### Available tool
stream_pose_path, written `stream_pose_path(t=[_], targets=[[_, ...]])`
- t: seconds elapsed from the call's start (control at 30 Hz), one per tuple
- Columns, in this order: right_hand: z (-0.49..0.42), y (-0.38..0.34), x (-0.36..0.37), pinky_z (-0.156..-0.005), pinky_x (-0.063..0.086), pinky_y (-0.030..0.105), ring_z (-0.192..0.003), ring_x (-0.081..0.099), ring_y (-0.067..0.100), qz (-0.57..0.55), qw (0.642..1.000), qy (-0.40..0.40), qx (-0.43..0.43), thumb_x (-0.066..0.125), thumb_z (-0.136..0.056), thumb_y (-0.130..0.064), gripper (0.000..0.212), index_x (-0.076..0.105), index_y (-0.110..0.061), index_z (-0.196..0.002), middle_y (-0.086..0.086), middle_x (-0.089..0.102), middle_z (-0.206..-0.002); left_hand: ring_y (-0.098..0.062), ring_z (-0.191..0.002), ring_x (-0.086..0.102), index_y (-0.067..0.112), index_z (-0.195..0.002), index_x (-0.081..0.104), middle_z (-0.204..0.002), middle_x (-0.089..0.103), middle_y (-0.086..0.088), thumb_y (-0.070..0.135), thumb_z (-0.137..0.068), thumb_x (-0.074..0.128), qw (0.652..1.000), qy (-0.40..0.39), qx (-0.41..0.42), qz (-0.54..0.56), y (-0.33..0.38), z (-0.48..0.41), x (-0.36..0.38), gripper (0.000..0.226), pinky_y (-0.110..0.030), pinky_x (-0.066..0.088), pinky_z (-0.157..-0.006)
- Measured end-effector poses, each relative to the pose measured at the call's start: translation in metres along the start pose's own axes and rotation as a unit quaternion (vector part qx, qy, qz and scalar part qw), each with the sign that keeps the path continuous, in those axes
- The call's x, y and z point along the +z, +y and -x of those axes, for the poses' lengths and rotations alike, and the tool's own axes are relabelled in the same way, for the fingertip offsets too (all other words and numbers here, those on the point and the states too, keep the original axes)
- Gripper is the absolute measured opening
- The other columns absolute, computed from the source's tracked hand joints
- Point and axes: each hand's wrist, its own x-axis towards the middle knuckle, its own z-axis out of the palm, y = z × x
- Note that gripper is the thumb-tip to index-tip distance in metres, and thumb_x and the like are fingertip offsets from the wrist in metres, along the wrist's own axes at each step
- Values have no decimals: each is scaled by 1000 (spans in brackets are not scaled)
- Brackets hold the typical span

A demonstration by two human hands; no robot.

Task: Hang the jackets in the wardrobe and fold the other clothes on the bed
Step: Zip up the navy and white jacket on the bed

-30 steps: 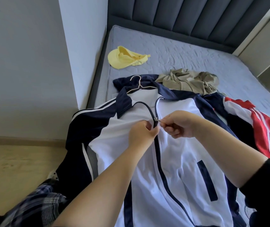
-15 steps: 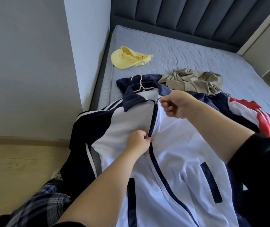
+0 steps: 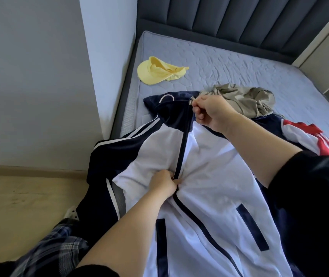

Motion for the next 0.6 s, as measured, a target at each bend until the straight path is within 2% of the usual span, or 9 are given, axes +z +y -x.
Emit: stream_pose_path(t=[0.1, 0.2, 0.23, 0.3, 0.33, 0.37, 0.43, 0.5, 0.6], targets=[[-6, 9, -1, -48, 34, 21, -51, 39, 15, 14, 1000, 7, -15, 38, -99, -11, 31, 55, -10, -72, 5, 49, -62, -28, -87, 61, 21, -68, 52, -87, 66, -5, 37, -89, 60, 1000, -5, 4, 6, -1, 1, -1, 28, -32, 47, -74], [-21, 17, -9, -54, 40, 26, -59, 50, 17, 147, 985, 63, -58, 35, -100, -23, 38, 64, -7, -82, 8, 61, -73, -25, -77, 63, 15, -68, 58, -71, 65, -3, 35, -86, 63, 998, -26, 9, 57, -4, -1, -5, 27, -33, 49, -72], [-28, 21, -16, -62, 40, 28, -68, 51, 20, 242, 961, 92, -95, 34, -101, -21, 35, 63, -8, -86, 11, 63, -84, -25, -74, 64, 10, -69, 61, -69, 65, -5, 33, -85, 64, 996, -30, 9, 82, -4, -1, -7, 27, -33, 48, -71], [-39, 32, -33, -78, 36, 32, -91, 50, 26, 437, 876, 133, -153, 33, -99, -15, 25, 56, -8, -92, 20, 60, -109, -25, -69, 61, 0, -75, 63, -69, 64, -10, 28, -81, 65, 991, -25, 13, 132, -3, 0, -10, 28, -32, 45, -66], [-45, 40, -43, -86, 36, 35, -103, 49, 31, 500, 841, 142, -151, 34, -98, -15, 23, 56, -6, -98, 22, 56, -119, -23, -64, 57, 0, -74, 62, -66, 61, -8, 27, -80, 65, 988, -23, 18, 155, -3, 1, -11, 27, -31, 43, -64], [-51, 47, -51, -92, 35, 38, -113, 46, 35, 538, 821, 145, -125, 36, -98, -17, 26, 55, -4, -110, 22, 51, -126, -19, -60, 54, 5, -69, 61, -62, 57, -4, 26, -79, 64, 984, -20, 21, 175, -2, 1, -13, 24, -30, 41, -61], [-58, 61, -61, -100, 33, 44, -122, 43, 39, 586, 797, 134, -57, 40, -96, -25, 38, 46, -6, -129, 20, 49, -131, -9, -53, 50, 17, -59, 55, -55, 54, 7, 26, -78, 63, 978, -14, 28, 204, 0, 2, -16, 23, -23, 39, -56], [-61, 69, -64, -106, 28, 47, -123, 44, 39, 610, 785, 106, -16, 41, -96, -28, 40, 44, -12, -132, 19, 53, -129, -2, -48, 47, 22, -58, 54, -50, 52, 14, 27, -79, 64, 975, -3, 39, 217, 3, 3, -19, 24, -13, 35, -49], [-61, 70, -60, -103, 33, 46, -116, 50, 38, 591, 799, 103, -25, 44, -91, -30, 37, 53, -18, -125, 14, 60, -121, -2, -50, 48, 18, -65, 59, -52, 54, 14, 29, -81, 63, 974, 15, 56, 221, 6, 2, -21, 19, -14, 36, -50]])
